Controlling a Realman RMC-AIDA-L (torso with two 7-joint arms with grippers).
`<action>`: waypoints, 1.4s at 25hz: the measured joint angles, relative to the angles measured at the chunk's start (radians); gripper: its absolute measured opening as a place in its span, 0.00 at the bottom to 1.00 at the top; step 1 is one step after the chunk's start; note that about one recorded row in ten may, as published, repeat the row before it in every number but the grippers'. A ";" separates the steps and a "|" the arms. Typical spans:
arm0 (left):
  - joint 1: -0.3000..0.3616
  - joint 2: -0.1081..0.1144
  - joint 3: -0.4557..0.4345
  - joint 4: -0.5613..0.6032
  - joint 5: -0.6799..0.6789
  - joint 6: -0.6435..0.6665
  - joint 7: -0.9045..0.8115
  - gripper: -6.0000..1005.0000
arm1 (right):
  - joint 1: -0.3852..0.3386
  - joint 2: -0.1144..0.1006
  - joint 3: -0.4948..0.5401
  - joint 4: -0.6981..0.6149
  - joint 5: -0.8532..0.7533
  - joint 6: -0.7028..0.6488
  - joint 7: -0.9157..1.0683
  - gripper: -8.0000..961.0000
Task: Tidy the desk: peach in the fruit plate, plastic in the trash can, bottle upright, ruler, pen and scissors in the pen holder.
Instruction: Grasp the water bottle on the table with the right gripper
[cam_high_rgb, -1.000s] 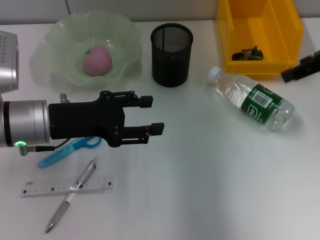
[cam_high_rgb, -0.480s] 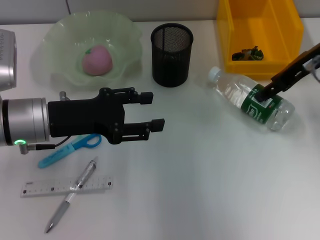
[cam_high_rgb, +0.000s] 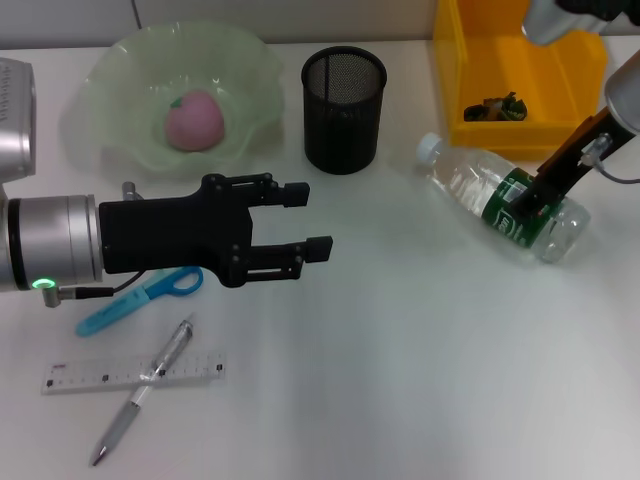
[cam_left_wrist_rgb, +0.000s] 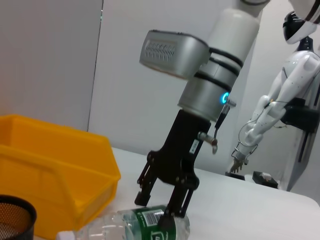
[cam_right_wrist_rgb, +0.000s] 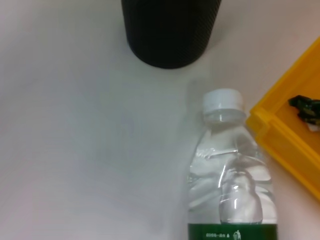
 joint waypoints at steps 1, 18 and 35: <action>0.001 0.000 0.000 0.000 -0.006 0.000 0.003 0.67 | 0.001 0.001 0.000 0.012 -0.001 0.011 -0.001 0.76; -0.003 0.002 0.000 -0.004 -0.023 -0.015 0.023 0.66 | 0.014 0.014 -0.030 0.144 0.001 0.154 -0.018 0.76; -0.007 0.001 0.000 -0.004 -0.029 -0.025 0.024 0.66 | -0.098 0.019 -0.030 -0.031 0.123 0.096 -0.068 0.76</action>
